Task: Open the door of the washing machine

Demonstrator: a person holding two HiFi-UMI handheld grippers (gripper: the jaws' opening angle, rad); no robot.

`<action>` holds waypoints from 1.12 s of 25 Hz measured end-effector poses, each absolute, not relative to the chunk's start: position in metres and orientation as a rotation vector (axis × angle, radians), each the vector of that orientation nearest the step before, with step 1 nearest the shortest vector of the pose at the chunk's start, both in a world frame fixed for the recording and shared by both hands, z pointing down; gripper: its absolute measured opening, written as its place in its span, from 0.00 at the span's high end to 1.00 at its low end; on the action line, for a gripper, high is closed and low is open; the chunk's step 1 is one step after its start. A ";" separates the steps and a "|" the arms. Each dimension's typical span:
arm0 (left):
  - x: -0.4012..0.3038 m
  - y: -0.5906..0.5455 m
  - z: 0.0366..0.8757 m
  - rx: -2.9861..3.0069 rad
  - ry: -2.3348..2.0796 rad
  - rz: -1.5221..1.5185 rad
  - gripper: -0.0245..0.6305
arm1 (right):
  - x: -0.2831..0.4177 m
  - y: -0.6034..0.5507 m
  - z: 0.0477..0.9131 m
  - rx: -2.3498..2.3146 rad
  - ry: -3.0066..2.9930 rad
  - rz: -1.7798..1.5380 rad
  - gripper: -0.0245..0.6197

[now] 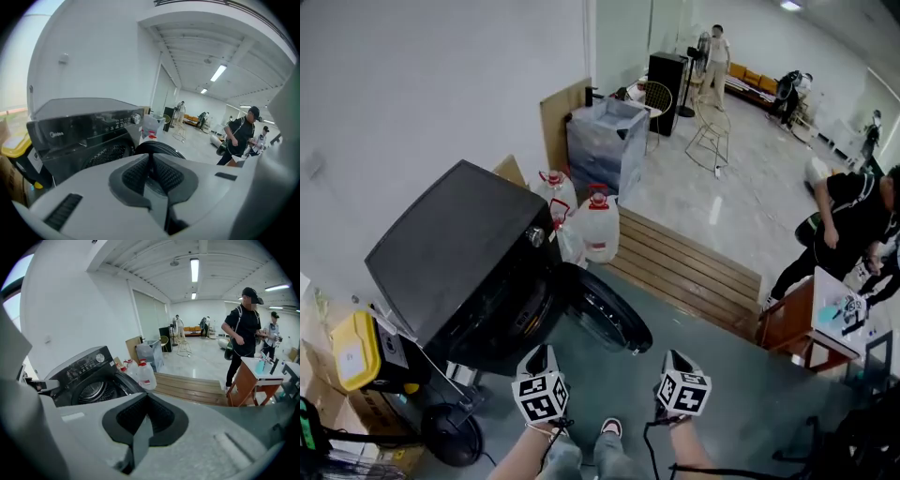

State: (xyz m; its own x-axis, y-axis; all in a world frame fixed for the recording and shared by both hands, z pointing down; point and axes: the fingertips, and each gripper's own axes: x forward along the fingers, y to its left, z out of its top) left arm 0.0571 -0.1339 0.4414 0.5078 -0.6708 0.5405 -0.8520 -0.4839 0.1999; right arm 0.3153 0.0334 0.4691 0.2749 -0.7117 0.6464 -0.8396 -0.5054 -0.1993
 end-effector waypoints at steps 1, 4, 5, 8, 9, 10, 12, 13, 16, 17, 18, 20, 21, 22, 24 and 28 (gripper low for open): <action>0.043 -0.135 0.430 2.315 -1.279 0.542 0.92 | 0.307 0.027 0.459 2.350 -1.477 1.026 0.95; 0.004 -0.141 0.394 2.348 -1.361 0.491 0.93 | 0.282 0.010 0.431 2.315 -1.548 0.946 0.95; -0.007 -0.144 0.384 2.361 -1.383 0.469 0.93 | 0.275 0.005 0.421 2.304 -1.570 0.912 0.95; -0.035 -0.154 0.357 2.404 -1.422 0.400 0.95 | 0.256 -0.012 0.393 2.271 -1.647 0.821 0.95; -0.045 -0.156 0.350 2.411 -1.435 0.379 0.95 | 0.250 -0.018 0.384 2.256 -1.677 0.791 0.95; -0.054 -0.157 0.344 2.413 -1.449 0.361 0.96 | 0.243 -0.025 0.376 2.239 -1.705 0.761 0.95; -0.073 -0.159 0.335 2.411 -1.470 0.335 0.96 | 0.227 -0.035 0.365 2.207 -1.747 0.711 0.95; -0.081 -0.160 0.332 2.410 -1.478 0.325 0.96 | 0.219 -0.039 0.361 2.194 -1.761 0.691 0.95; -0.093 -0.169 0.324 2.411 -1.509 0.300 0.96 | 0.206 -0.058 0.349 2.171 -1.795 0.640 0.95; -0.096 -0.173 0.322 2.410 -1.521 0.298 0.96 | 0.202 -0.065 0.346 2.164 -1.807 0.630 0.95; -0.100 -0.175 0.321 2.408 -1.532 0.301 0.96 | 0.198 -0.070 0.345 2.156 -1.819 0.624 0.95; -0.107 -0.178 0.322 2.400 -1.551 0.312 0.96 | 0.190 -0.077 0.345 2.134 -1.837 0.623 0.95; -0.110 -0.179 0.323 2.393 -1.559 0.314 0.96 | 0.187 -0.079 0.346 2.119 -1.842 0.624 0.95; -0.113 -0.180 0.323 2.384 -1.566 0.314 0.96 | 0.184 -0.080 0.347 2.102 -1.844 0.622 0.95; -0.116 -0.183 0.323 2.369 -1.578 0.305 0.96 | 0.182 -0.081 0.347 2.067 -1.832 0.601 0.95; -0.118 -0.187 0.323 2.360 -1.587 0.296 0.96 | 0.185 -0.081 0.345 2.056 -1.814 0.582 0.95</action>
